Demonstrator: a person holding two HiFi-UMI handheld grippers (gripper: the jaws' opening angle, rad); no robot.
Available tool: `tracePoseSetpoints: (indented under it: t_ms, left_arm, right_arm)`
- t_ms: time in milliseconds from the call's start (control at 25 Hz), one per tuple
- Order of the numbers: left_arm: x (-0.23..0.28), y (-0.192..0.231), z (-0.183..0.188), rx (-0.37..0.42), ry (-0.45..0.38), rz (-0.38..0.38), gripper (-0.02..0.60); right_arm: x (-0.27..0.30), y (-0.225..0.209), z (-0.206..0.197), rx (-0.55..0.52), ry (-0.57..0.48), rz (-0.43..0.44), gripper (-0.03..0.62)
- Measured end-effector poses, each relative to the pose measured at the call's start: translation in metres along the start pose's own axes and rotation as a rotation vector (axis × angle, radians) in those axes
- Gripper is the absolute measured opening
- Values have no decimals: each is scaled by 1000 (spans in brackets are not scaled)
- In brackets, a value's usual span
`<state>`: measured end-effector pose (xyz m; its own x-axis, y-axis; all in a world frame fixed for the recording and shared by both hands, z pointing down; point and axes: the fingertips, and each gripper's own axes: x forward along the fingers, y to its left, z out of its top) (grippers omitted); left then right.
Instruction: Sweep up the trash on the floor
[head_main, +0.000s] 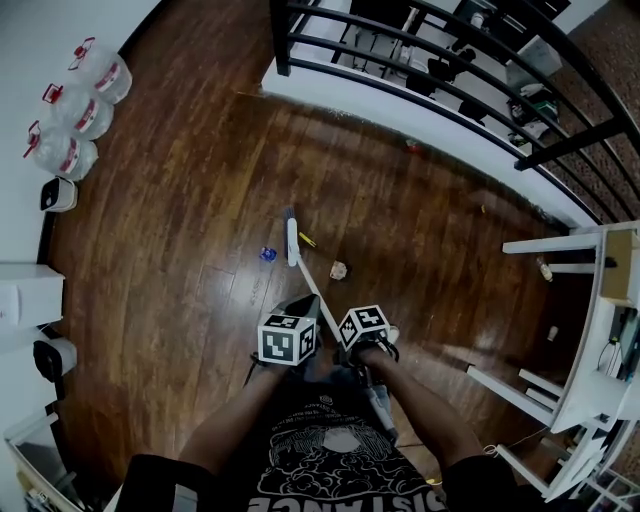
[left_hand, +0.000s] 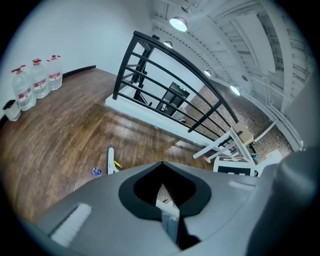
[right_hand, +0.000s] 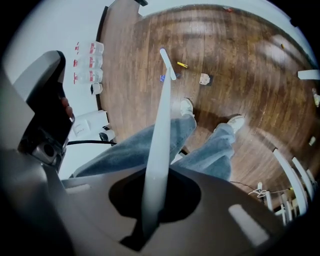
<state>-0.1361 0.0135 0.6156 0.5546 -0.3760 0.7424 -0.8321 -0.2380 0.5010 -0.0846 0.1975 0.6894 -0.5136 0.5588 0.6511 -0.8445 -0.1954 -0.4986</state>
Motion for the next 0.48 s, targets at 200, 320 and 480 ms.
tracePoseSetpoints:
  t_ms: [200,320,480]
  left_arm:
    - [0,-1,3,7,-4,-14,5]
    - [5,-7,3,16,5,-30,5]
    - [14,-15,2,34,18,-53,5]
  right_arm:
    - [-27,-21,-11,7,-68,-23,0]
    - [-46,-45,-20,48,-113,-55,0]
    - [-65,-79,-36,138,-138,-101,0]
